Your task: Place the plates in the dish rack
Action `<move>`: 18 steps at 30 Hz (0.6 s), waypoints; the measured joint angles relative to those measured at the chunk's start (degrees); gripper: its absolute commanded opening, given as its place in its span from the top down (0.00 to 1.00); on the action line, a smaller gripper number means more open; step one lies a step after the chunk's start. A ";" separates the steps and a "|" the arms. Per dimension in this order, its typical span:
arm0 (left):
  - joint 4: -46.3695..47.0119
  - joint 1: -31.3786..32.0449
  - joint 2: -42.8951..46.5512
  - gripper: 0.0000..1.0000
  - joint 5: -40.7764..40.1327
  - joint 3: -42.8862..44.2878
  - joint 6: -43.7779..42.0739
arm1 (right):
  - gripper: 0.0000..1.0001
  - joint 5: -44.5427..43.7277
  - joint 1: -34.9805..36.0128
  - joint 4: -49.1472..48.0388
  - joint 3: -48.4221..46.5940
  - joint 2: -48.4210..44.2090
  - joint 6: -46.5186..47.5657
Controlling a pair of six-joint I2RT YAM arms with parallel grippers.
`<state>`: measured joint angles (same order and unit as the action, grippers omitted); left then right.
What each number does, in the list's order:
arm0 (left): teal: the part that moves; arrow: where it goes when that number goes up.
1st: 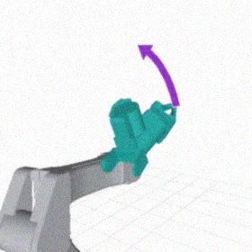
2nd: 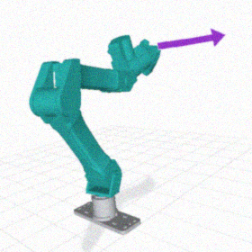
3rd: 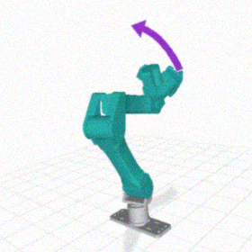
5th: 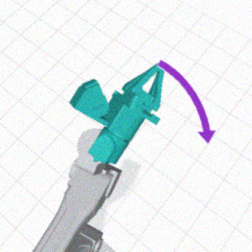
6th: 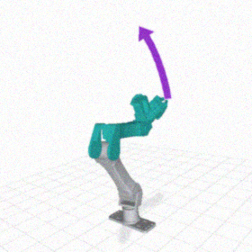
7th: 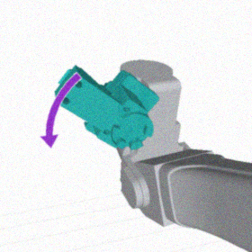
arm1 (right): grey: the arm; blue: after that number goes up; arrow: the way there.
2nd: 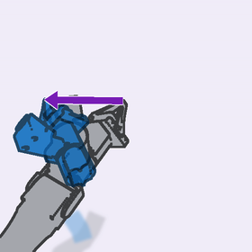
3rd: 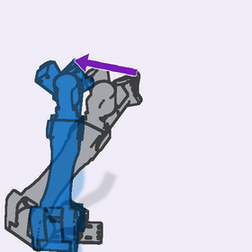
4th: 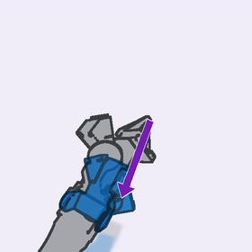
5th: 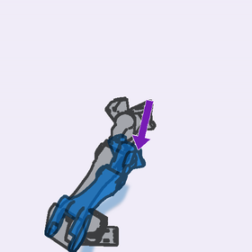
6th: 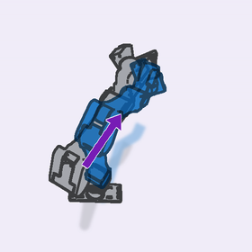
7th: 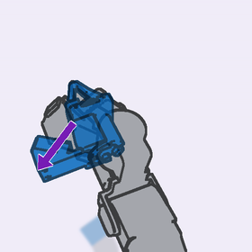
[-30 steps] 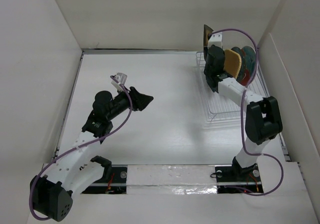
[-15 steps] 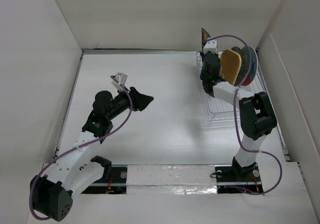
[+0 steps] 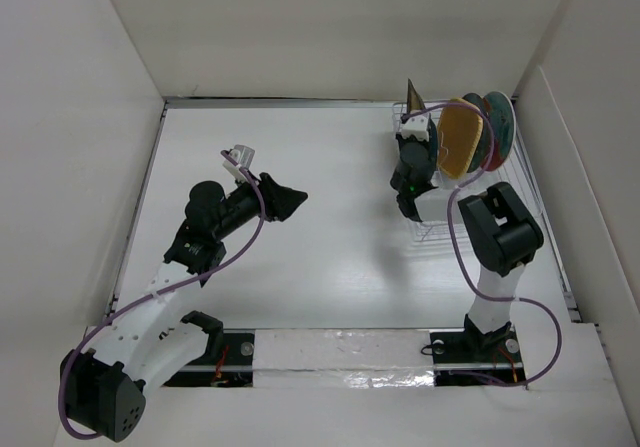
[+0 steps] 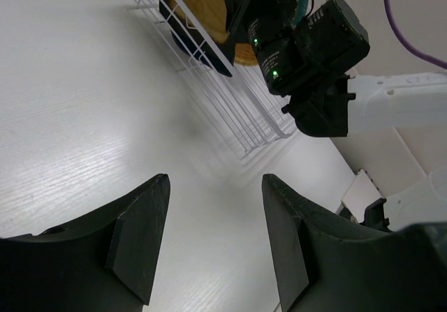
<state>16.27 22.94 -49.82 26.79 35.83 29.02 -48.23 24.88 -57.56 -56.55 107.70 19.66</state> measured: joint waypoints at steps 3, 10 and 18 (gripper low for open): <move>0.37 0.00 0.00 0.48 0.15 0.00 0.13 | 1.00 -3.28 1.31 -3.34 1.36 0.31 0.98; 0.66 0.00 0.20 0.48 0.31 0.00 0.42 | 0.68 -5.57 1.97 -0.15 1.33 -0.83 -2.56; 1.03 0.00 1.20 0.48 0.70 0.00 0.83 | 0.44 -6.56 0.90 12.28 0.46 -6.69 -11.23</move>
<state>17.30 22.94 -48.62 27.49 35.83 29.85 -54.78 25.78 -45.28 -56.10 101.01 8.43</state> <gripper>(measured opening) 0.520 0.557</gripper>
